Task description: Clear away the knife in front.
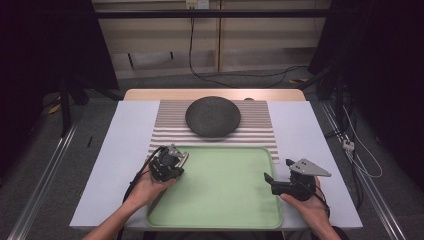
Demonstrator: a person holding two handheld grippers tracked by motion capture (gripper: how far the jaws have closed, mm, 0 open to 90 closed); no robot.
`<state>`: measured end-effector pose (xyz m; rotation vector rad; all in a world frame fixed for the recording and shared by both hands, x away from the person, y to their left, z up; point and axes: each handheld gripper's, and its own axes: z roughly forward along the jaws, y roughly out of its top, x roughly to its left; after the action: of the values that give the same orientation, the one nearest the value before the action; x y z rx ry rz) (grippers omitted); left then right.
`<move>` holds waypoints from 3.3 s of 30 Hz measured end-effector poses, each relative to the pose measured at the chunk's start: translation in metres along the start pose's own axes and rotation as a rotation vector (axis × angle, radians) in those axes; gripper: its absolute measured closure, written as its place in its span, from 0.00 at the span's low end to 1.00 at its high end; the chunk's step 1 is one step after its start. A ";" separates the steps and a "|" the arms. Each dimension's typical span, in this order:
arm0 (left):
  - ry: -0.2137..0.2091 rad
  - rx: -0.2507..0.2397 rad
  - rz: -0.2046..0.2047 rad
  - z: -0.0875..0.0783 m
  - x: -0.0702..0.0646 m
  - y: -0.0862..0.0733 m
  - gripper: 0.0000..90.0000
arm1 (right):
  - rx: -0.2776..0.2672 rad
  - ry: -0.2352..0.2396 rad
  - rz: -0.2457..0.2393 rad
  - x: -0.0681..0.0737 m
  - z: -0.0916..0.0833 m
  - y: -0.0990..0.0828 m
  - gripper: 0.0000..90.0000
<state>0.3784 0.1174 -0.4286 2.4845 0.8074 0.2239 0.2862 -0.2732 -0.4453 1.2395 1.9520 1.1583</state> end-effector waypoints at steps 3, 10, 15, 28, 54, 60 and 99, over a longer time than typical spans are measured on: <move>0.005 0.010 0.004 0.000 0.000 0.001 1.00 | 0.002 0.001 0.001 0.000 0.001 0.000 0.10; 0.019 0.012 0.010 -0.002 0.000 -0.001 1.00 | 0.002 0.001 -0.002 0.000 0.000 0.000 0.10; 0.033 0.013 0.008 -0.004 0.002 -0.005 1.00 | 0.005 0.000 0.002 0.000 0.001 0.000 0.10; 0.031 0.030 -0.007 -0.007 0.008 -0.008 1.00 | 0.007 -0.004 0.004 0.000 0.002 0.000 0.10; 0.060 0.036 -0.039 -0.017 0.018 -0.024 1.00 | 0.004 -0.001 0.001 0.001 0.001 0.000 0.10; 0.059 0.040 -0.037 -0.018 0.018 -0.024 1.00 | 0.004 -0.001 0.001 0.001 0.001 0.000 0.10; 0.118 -0.368 -0.173 -0.056 0.030 -0.038 0.08 | -0.001 -0.003 0.009 0.000 0.000 0.000 0.10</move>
<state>0.3665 0.1852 -0.4010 2.0616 0.9319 0.4201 0.2860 -0.2732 -0.4452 1.2501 1.9458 1.1608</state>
